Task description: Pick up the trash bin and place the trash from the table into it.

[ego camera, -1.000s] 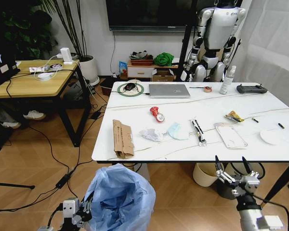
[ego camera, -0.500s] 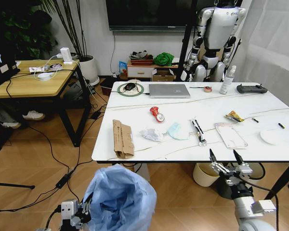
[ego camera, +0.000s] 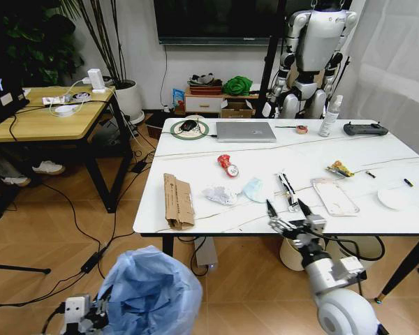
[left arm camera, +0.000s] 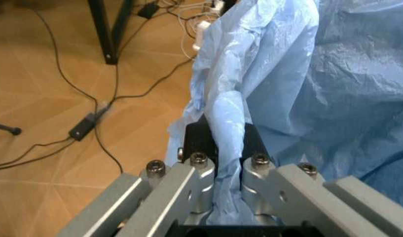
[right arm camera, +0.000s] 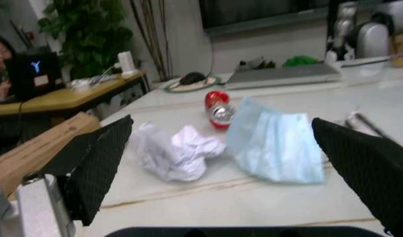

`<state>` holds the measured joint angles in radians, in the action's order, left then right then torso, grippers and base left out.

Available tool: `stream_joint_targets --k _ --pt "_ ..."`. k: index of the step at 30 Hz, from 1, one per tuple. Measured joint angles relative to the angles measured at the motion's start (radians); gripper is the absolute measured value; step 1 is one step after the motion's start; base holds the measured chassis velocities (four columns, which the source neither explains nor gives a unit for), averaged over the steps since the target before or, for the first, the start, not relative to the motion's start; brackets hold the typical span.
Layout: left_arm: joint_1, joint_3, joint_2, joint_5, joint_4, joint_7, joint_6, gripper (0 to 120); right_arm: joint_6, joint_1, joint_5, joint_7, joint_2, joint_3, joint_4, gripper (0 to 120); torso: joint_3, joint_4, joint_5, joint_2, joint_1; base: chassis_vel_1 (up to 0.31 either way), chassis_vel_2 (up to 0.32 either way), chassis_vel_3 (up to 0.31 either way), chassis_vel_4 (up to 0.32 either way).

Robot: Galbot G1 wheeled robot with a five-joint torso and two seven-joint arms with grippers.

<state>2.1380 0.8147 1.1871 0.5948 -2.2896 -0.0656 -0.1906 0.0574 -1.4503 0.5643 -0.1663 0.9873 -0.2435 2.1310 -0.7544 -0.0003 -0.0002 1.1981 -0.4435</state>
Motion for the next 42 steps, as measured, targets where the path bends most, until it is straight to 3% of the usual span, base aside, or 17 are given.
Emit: stream_joint_targets --k 8,11,15,16,22,31,42 --pt "0.004 0.054 -0.020 0.046 -0.021 -0.004 -0.015 0 -0.133 0.149 0.097 0.011 -0.075 0.142 0.048 100 0.000 -0.0002 -0.0002 0.000 0.000 0.000 0.000 0.000 0.000" --pt "0.019 0.077 -0.021 0.054 -0.042 -0.005 -0.019 0 -0.220 0.280 0.180 -0.014 -0.072 0.224 0.071 100 0.000 0.0000 0.0000 0.000 0.000 0.000 0.000 0.000 0.000" --pt "0.037 0.094 -0.017 0.045 -0.044 -0.003 -0.019 0 -0.317 0.468 0.237 -0.146 0.005 0.413 0.049 100 0.000 0.0004 0.0000 0.000 0.000 0.000 0.000 0.000 0.000" --pt "0.037 0.094 -0.017 0.045 -0.044 -0.003 -0.019 0 -0.317 0.468 0.237 -0.146 0.005 0.413 0.049 100 0.000 0.0004 0.0000 0.000 0.000 0.000 0.000 0.000 0.000" --pt "0.039 0.107 -0.002 0.034 -0.034 -0.002 -0.015 0 -0.429 0.589 0.161 -0.325 0.205 0.609 -0.052 100 0.000 0.0004 -0.0004 0.000 0.000 0.000 0.000 0.000 0.000" --pt "0.026 0.107 0.006 0.038 -0.031 -0.003 -0.015 0 -0.492 0.590 -0.015 -0.394 0.294 0.663 -0.183 100 0.000 -0.0001 0.0000 0.000 0.000 0.000 0.000 0.000 0.000" --pt "0.017 0.098 0.014 0.037 -0.027 -0.006 -0.016 0 -0.481 0.585 -0.073 -0.359 0.324 0.655 -0.254 100 0.000 0.0001 0.0002 0.000 0.000 0.000 0.000 0.000 0.000"
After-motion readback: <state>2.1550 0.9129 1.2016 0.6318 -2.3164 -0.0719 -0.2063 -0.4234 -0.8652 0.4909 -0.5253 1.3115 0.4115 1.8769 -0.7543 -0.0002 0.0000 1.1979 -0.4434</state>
